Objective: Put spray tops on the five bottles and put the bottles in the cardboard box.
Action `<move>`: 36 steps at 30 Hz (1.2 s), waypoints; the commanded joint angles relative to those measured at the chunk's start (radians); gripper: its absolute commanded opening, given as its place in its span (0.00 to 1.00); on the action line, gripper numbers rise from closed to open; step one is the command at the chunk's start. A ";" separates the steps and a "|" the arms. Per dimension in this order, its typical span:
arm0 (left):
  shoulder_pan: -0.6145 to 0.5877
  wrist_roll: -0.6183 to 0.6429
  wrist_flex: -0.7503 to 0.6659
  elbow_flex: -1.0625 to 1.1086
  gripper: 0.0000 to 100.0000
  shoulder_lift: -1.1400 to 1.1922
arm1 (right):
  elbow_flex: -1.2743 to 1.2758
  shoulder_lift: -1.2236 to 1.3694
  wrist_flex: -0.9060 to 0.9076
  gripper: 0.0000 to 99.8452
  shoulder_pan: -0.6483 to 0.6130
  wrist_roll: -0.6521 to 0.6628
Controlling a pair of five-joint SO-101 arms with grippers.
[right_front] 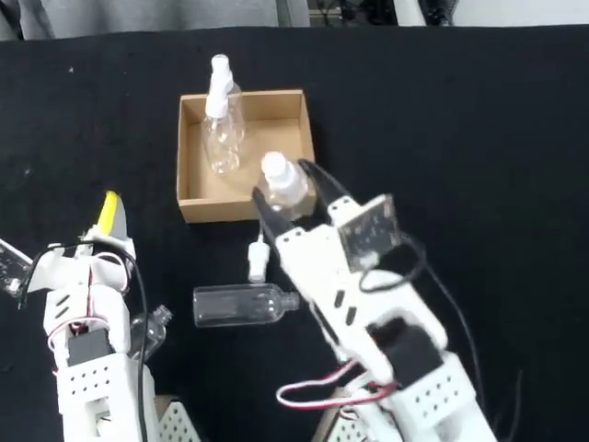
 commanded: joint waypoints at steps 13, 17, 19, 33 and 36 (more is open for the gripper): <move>-0.013 0.008 -0.002 -0.019 0.25 -0.015 | -0.183 0.410 -0.287 0.10 -0.107 -0.028; -0.013 0.006 -0.002 -0.019 0.25 -0.015 | -0.220 0.516 -0.354 0.10 -0.127 -0.028; -0.013 0.003 -0.002 -0.018 0.25 -0.015 | -0.239 0.565 -0.382 0.10 -0.127 -0.028; -0.007 0.002 -0.002 -0.018 0.25 -0.015 | -0.295 0.868 -0.661 0.10 -0.127 -0.028; -0.007 0.002 -0.002 -0.018 0.25 -0.015 | -0.302 0.937 -0.718 0.10 -0.127 -0.048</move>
